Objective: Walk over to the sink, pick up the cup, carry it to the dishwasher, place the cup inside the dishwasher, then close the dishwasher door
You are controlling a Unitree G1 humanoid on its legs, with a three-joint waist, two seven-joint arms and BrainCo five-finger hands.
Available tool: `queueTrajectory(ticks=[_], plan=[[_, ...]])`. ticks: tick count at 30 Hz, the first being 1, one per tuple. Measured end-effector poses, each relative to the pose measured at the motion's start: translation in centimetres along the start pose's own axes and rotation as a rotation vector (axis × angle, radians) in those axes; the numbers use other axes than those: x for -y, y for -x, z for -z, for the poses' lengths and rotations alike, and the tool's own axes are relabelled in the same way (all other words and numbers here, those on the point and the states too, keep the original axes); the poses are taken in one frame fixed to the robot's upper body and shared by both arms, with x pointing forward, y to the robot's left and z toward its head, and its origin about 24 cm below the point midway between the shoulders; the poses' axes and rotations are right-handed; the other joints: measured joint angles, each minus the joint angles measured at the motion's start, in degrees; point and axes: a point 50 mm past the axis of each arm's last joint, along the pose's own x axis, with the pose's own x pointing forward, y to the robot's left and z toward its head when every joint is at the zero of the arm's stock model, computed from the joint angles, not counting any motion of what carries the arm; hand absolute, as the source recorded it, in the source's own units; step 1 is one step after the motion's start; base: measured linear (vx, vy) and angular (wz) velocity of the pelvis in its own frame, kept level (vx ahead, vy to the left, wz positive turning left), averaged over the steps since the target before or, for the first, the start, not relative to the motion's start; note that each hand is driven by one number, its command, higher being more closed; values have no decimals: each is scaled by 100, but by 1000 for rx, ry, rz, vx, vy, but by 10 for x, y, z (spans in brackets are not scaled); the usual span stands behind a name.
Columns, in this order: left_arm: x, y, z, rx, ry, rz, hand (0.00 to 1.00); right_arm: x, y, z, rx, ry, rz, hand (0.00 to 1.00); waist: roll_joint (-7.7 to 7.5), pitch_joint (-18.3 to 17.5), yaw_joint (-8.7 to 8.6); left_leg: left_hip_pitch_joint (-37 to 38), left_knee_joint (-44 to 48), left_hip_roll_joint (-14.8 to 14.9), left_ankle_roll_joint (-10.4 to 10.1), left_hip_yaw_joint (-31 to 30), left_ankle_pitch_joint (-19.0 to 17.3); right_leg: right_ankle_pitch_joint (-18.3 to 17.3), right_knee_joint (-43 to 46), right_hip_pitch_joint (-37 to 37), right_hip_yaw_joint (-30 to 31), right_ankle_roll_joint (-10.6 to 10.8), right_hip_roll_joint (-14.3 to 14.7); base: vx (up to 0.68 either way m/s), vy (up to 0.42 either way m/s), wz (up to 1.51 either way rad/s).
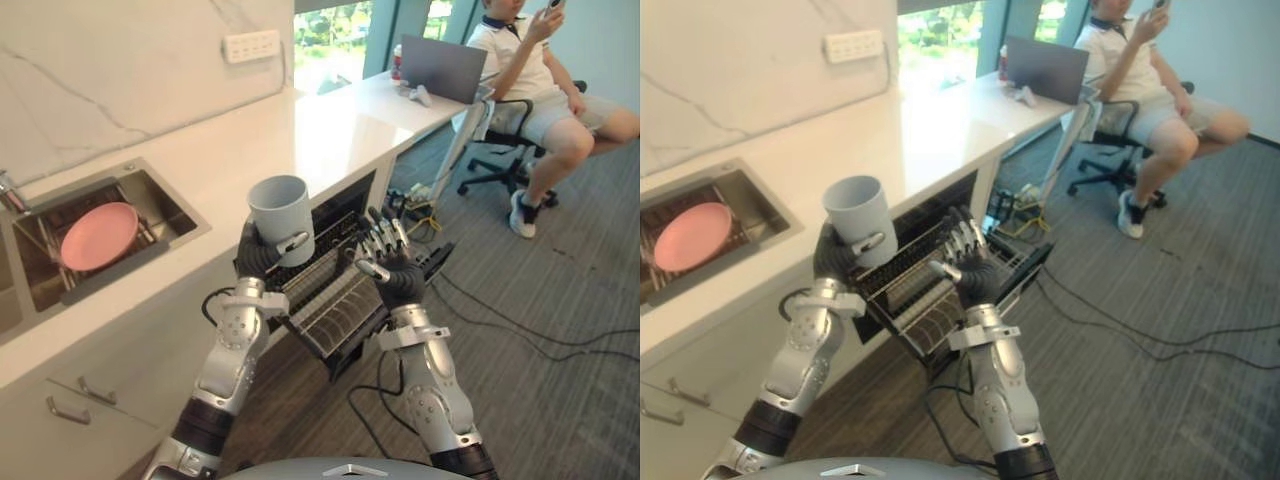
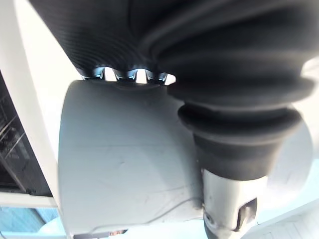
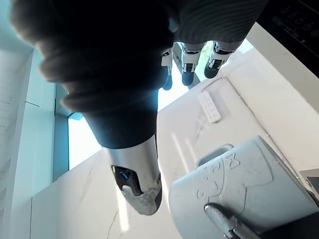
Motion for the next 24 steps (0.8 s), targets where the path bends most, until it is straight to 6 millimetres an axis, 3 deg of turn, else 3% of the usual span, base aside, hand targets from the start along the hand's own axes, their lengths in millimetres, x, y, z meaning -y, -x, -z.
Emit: queueTrajectory(ticks=[7,16,24], plan=[[-4,-2,7,25,-181,-197,100,-8,-1,0,-22,40,-45,0,-11,-117,-9,0,0,33,-12,42,4,140,-115,0,-9,48,17,-18,-14,-6],[9,7,20,14,-333,-212,100,-27,-10,10,-79,47,-93,0,-56,-222,25,42,-1,37,-43,68,11,156,-88,0,-219,5,-36,-19,-2,-3],[13,10,17,109,-452,-274,100,-49,-20,18,-106,21,-139,0,-76,-271,65,46,0,38,-46,61,15,169,-81,-2,-240,-13,-38,0,0,0]])
